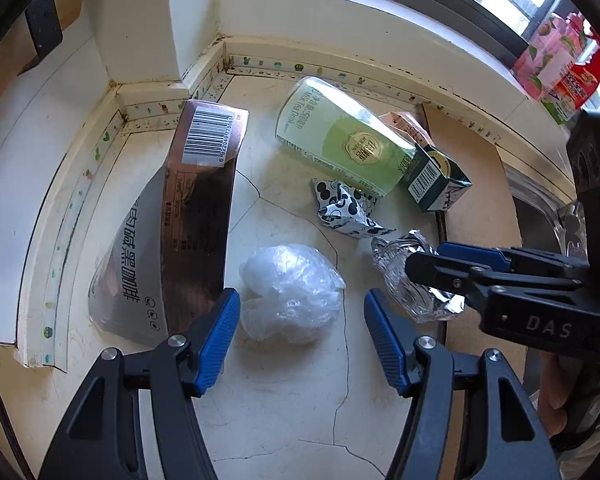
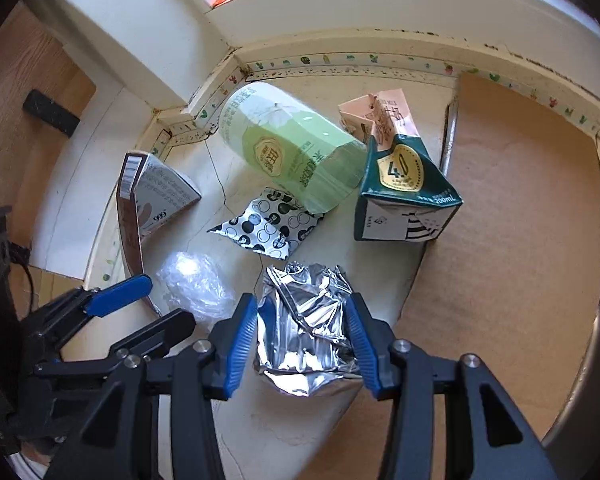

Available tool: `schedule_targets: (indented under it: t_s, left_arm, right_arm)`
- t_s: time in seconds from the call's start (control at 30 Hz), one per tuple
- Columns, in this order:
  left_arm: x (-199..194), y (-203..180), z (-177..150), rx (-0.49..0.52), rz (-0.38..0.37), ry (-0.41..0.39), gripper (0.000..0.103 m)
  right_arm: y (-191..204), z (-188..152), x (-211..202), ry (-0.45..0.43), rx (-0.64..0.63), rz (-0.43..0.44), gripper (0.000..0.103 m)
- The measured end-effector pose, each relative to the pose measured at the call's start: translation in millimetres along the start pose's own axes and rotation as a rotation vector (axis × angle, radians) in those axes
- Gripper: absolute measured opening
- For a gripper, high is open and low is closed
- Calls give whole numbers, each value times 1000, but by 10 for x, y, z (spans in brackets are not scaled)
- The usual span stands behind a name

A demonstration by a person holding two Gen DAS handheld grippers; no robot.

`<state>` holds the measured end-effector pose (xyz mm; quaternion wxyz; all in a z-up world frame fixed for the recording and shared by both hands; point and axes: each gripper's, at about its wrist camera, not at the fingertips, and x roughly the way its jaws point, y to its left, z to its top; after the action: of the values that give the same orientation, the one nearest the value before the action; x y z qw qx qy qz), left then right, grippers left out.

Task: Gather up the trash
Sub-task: 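Grasp the clear plastic bag with the left gripper while the right grasps the crumpled foil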

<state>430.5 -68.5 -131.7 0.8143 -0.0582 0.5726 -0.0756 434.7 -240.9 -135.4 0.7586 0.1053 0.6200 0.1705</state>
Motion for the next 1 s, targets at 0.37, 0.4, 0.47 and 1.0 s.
schedule_targets:
  t_s: [0.37,0.4,0.47,1.0]
  left_arm:
    - [307,8,127,-71,40,30,53]
    - [315,16,124,-76,39,26,49]
    - [313,35,120,-82,38,14,43]
    - [-89,0,-226,1,7,-26,27]
  right_arm:
    - [-111,-33,-46,24,56,88,48]
    - [-98,-34,-31,20,48,84,49]
    - [-68,-66,-44,12,20,69,52]
    - [147,-165,136,23,-85,-34,63]
